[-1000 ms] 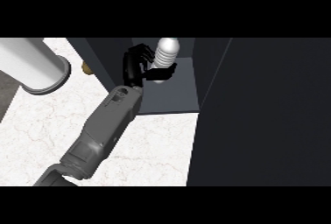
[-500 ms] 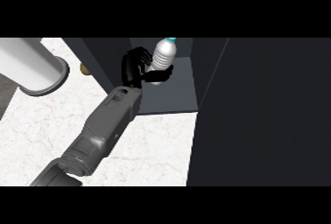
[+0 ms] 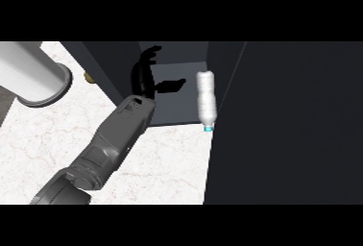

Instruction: Pick up the bottled water, place it into the cabinet and close the cabinet

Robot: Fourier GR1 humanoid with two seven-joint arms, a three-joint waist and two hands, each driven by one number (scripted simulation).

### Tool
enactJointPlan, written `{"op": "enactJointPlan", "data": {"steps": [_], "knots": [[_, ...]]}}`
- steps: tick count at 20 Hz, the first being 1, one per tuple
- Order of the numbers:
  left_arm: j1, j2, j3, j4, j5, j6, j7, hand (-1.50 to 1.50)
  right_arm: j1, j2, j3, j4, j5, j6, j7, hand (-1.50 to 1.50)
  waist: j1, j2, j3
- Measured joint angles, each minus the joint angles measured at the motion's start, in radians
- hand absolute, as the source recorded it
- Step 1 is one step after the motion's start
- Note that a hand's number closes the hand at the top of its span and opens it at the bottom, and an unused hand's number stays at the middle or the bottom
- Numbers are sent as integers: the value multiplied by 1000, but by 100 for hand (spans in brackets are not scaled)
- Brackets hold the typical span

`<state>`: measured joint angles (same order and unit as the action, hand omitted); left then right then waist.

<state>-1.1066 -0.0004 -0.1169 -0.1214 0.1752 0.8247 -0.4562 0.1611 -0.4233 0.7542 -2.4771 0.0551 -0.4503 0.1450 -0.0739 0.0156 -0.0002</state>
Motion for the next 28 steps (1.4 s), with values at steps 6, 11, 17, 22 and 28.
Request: {"op": "enactJointPlan", "data": {"steps": [6, 11, 17, 22, 28], "knots": [[-5, 0, 3, 22, -15, 22, -13, -150, 8, -6, 5, 0, -6, -1, -16, -150, -5, 2, 0], [3, 0, 20, 8, -5, 11, -39, -150, 1, -9, 0, 0, -10, -1, -17, -150, -5, 2, 0], [28, 2, 60, -62, 38, -116, -124, 150, 4, -9, 6, 0, -14, -6, -21, -150, 3, 0, -2], [73, 2, 92, -140, 105, -269, -229, 150, 2, -14, 9, -1, -15, -11, -9, -150, 13, -5, -2], [105, -1, 45, -208, 176, -427, -268, 150, 18, -29, -1, -7, -17, -16, -10, -150, 23, -9, -3]]}}
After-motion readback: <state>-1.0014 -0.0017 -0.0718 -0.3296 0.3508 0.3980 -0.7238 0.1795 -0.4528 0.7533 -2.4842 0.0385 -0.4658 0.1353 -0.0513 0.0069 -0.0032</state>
